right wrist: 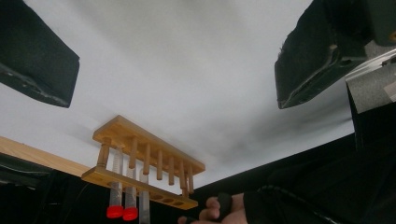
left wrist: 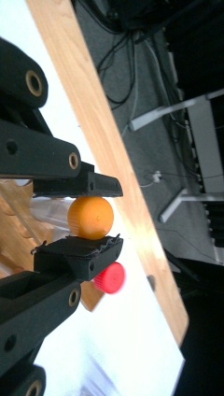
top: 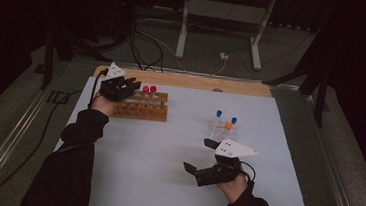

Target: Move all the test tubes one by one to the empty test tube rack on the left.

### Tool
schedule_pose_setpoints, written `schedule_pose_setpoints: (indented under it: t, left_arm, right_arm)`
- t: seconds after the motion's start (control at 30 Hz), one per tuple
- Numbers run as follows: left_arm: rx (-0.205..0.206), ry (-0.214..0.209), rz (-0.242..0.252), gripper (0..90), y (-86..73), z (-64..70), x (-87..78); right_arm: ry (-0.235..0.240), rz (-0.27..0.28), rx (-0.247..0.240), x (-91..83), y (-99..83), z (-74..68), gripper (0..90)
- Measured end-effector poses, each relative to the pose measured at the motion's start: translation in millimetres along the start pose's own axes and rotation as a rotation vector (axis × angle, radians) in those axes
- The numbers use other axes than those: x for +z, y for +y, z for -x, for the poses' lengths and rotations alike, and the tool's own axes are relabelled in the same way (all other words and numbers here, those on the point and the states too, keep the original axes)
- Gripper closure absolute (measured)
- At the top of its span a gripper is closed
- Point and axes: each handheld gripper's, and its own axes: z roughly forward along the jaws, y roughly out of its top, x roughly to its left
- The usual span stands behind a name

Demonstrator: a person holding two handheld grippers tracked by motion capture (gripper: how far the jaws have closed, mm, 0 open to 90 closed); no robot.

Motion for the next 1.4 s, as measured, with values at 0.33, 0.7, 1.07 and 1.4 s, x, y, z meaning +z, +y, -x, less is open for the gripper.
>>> schedule_pose_setpoints:
  t: [0.33,0.7,1.07,1.4]
  left_arm:
    - [-0.011,0.005,-0.054,71.5,-6.8,-0.5,9.9]
    - [-0.045,-0.02,-0.052,63.5,-6.2,-2.1,6.7]
    - [-0.032,-0.131,0.038,15.8,-2.1,19.1,-43.2]
    - [0.011,-0.289,0.117,2.2,-21.6,65.6,-83.3]
  right_arm:
    - [0.002,0.002,0.002,-0.5,0.1,0.8,0.0]
    - [-0.006,0.007,0.003,-2.8,1.1,2.7,0.0]
    - [-0.058,0.058,-0.055,-17.2,10.8,12.4,0.0]
    - [-0.202,0.094,-0.013,-46.1,16.1,47.8,0.0]
